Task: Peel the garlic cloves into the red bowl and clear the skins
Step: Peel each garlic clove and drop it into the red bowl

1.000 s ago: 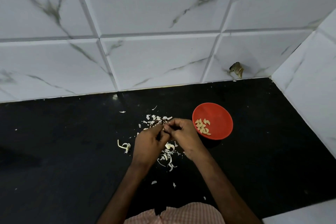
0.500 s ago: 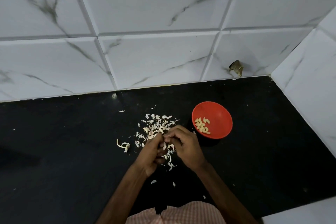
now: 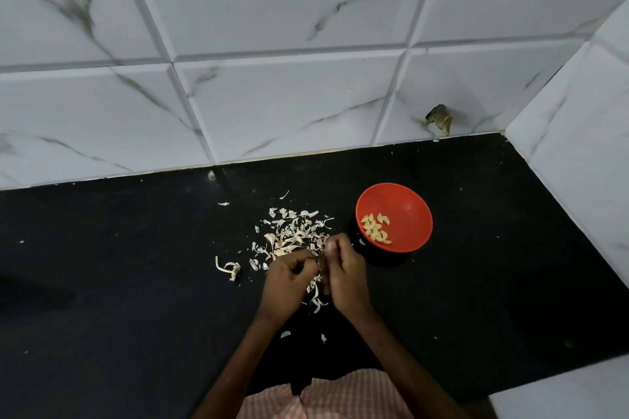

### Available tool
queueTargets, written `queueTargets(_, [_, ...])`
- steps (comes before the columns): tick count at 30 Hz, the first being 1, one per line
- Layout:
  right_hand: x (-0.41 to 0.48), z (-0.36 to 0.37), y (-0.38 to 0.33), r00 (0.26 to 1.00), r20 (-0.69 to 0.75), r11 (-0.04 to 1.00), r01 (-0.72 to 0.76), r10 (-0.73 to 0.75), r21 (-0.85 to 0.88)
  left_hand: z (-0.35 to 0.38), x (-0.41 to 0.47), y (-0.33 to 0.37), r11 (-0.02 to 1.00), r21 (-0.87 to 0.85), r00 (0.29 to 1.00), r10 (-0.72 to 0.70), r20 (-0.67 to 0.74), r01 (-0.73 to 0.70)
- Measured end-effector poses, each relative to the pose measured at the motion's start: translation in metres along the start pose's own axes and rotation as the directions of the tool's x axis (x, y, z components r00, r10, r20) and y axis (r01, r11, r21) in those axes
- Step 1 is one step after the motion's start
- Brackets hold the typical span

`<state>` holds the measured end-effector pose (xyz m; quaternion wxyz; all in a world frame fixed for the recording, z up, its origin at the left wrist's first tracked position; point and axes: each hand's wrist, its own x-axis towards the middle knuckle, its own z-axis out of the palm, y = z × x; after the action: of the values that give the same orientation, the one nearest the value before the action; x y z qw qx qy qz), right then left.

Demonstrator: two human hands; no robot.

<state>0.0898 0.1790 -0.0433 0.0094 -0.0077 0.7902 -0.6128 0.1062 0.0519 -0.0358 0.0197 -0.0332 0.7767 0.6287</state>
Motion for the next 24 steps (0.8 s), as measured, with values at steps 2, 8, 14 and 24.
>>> queueTargets(2, [0.009,-0.012,0.001,0.988,-0.113,0.99,-0.098,0.109,0.099,-0.012,0.007,-0.008,0.993,0.114,0.997,-0.012,-0.08,0.021])
queueTargets(8, [0.051,-0.078,0.022,0.971,-0.209,0.98,-0.15,0.12,-0.135,-0.044,0.031,-0.036,0.728,0.676,0.989,-0.145,-0.009,0.112])
queueTargets(14, [0.075,-0.102,0.04,0.967,-0.212,0.937,-0.202,0.144,-0.285,-0.01,0.034,-0.045,0.543,0.84,0.993,-0.092,0.076,-0.014])
queueTargets(24, [0.063,-0.08,0.035,0.991,0.006,0.842,0.115,-0.132,-0.526,0.009,0.032,-0.079,0.758,0.649,0.965,-0.117,0.233,-0.065])
